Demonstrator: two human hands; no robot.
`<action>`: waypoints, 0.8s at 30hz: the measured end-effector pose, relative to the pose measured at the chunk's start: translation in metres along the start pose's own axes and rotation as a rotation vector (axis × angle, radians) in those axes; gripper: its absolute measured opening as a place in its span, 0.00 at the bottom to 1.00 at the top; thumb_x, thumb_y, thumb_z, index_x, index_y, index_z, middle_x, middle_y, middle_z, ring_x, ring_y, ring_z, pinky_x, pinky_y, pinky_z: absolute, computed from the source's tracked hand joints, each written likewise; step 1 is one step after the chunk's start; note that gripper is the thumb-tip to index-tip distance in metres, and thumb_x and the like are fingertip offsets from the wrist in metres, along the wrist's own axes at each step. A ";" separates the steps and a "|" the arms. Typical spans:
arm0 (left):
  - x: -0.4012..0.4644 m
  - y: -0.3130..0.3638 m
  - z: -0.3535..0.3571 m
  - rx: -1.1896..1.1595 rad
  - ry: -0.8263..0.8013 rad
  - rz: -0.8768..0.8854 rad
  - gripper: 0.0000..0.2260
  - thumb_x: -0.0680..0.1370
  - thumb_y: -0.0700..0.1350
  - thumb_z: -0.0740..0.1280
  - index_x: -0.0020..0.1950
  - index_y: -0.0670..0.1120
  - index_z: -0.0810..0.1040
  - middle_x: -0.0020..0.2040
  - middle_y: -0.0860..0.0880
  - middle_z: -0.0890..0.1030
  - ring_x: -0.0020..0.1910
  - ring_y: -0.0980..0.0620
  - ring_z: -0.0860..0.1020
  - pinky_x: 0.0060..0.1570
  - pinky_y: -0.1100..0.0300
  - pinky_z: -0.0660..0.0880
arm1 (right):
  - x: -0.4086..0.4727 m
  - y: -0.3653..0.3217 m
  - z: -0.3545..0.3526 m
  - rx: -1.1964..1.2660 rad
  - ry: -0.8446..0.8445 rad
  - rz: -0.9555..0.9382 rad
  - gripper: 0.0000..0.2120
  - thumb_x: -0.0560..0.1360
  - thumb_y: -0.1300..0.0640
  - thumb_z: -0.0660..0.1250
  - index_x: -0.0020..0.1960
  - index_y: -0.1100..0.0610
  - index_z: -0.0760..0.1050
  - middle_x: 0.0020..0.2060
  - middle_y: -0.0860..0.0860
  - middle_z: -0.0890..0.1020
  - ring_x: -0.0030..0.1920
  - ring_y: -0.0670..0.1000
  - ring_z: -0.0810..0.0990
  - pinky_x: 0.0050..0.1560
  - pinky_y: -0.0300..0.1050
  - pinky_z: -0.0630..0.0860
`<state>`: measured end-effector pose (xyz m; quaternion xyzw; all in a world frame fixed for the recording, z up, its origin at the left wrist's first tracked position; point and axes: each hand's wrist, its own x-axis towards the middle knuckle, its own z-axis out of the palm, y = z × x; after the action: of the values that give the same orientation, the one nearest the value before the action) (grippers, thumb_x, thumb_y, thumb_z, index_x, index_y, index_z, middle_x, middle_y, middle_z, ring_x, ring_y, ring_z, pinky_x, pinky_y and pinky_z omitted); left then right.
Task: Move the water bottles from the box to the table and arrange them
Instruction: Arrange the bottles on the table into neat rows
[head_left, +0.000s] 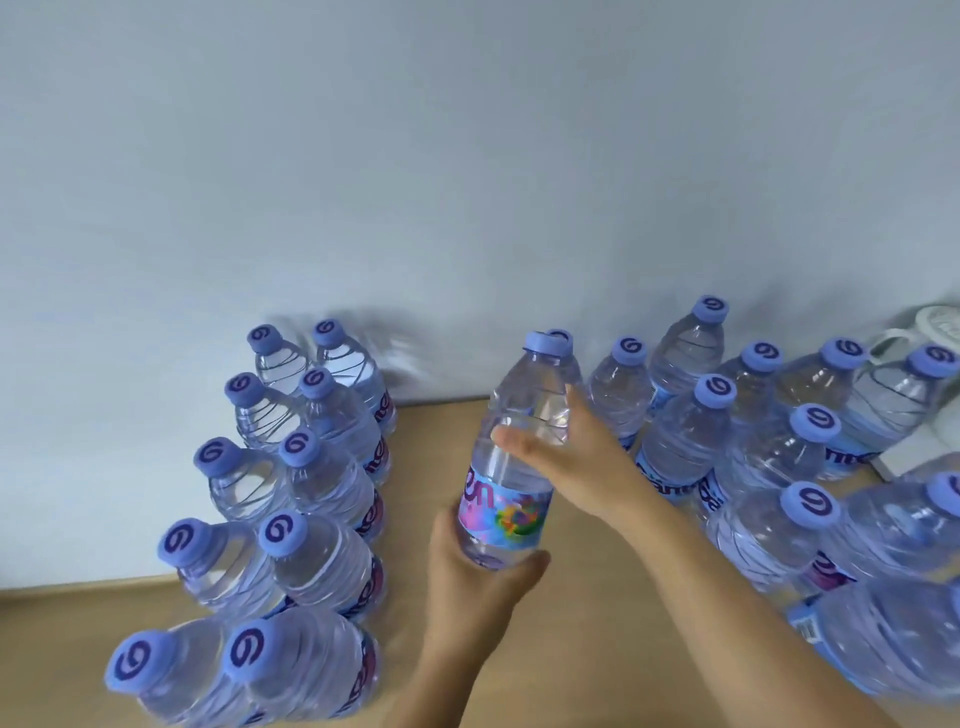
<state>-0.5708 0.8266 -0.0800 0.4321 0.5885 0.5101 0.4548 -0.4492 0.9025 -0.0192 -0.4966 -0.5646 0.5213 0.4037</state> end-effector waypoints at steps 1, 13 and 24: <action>-0.003 0.002 0.001 0.060 0.065 0.041 0.27 0.54 0.43 0.77 0.49 0.54 0.73 0.43 0.50 0.80 0.39 0.57 0.80 0.36 0.65 0.77 | 0.001 -0.003 0.003 -0.056 0.087 -0.003 0.31 0.56 0.35 0.72 0.56 0.48 0.72 0.48 0.42 0.82 0.50 0.40 0.80 0.52 0.43 0.75; -0.011 0.014 -0.001 -0.066 -0.057 -0.075 0.23 0.53 0.40 0.78 0.46 0.42 0.76 0.34 0.50 0.82 0.30 0.58 0.77 0.31 0.66 0.75 | 0.010 -0.014 0.006 0.012 -0.202 0.038 0.35 0.56 0.36 0.72 0.58 0.49 0.70 0.48 0.43 0.82 0.51 0.45 0.81 0.57 0.49 0.76; 0.006 0.000 -0.010 -0.113 0.042 -0.116 0.24 0.55 0.39 0.78 0.48 0.41 0.76 0.39 0.45 0.83 0.34 0.55 0.80 0.35 0.64 0.78 | 0.034 -0.008 0.012 -0.111 -0.133 0.033 0.31 0.54 0.38 0.74 0.51 0.53 0.74 0.45 0.48 0.83 0.47 0.48 0.83 0.53 0.56 0.78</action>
<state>-0.5819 0.8300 -0.0799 0.3600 0.5921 0.5241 0.4951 -0.4684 0.9338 -0.0154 -0.4917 -0.6098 0.5275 0.3288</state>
